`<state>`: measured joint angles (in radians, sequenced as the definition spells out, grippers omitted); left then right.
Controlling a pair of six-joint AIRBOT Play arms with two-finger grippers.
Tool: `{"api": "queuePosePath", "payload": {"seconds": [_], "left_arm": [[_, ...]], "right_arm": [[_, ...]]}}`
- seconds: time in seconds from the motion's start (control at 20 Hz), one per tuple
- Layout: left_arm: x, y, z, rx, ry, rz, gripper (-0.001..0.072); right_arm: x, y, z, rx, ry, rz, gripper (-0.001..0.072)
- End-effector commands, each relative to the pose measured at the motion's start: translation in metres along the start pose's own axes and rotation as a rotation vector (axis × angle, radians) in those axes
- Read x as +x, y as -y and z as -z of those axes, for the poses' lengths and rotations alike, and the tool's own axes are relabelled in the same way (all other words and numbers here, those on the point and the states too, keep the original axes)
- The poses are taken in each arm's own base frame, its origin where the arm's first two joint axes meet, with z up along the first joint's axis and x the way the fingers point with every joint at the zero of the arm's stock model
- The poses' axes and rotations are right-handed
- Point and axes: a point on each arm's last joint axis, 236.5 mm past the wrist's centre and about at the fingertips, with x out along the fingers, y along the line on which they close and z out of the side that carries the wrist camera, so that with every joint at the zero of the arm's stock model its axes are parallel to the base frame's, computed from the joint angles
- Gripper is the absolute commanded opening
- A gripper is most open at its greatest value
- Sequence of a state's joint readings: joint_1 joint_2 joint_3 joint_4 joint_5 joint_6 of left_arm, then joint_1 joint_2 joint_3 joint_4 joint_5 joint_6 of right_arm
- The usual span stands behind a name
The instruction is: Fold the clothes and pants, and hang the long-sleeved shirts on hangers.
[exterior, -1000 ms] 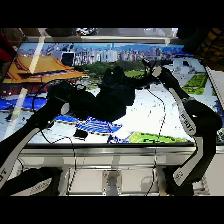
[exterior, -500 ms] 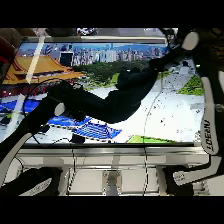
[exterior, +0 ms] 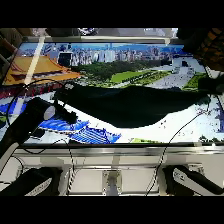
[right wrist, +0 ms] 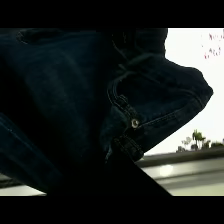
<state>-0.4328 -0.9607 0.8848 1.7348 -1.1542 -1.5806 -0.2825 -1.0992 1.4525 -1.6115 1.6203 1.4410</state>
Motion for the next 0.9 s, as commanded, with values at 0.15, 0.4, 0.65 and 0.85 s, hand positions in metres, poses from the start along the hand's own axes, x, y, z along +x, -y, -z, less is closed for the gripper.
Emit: {"api": "queuePosePath", "payload": {"seconds": [0.15,0.4,0.65,0.85], "left_arm": [[-0.005,-0.023,-0.033,0.123,0.141,-0.093,0.05],[0.031,-0.08,-0.032,0.21,0.064,-0.18,0.05],[0.082,-0.084,-0.085,0.221,0.09,-0.115,0.0499],[0.122,-0.093,-0.117,0.141,0.047,-0.038,0.0497]], "right_arm": [[0.076,0.02,0.109,0.092,-0.136,0.022,0.0018],[0.106,0.009,0.149,0.076,-0.244,-0.003,0.0018],[0.113,0.007,0.154,0.076,-0.252,-0.008,0.0018],[0.113,0.007,0.154,0.076,-0.252,-0.009,0.0018]]}}
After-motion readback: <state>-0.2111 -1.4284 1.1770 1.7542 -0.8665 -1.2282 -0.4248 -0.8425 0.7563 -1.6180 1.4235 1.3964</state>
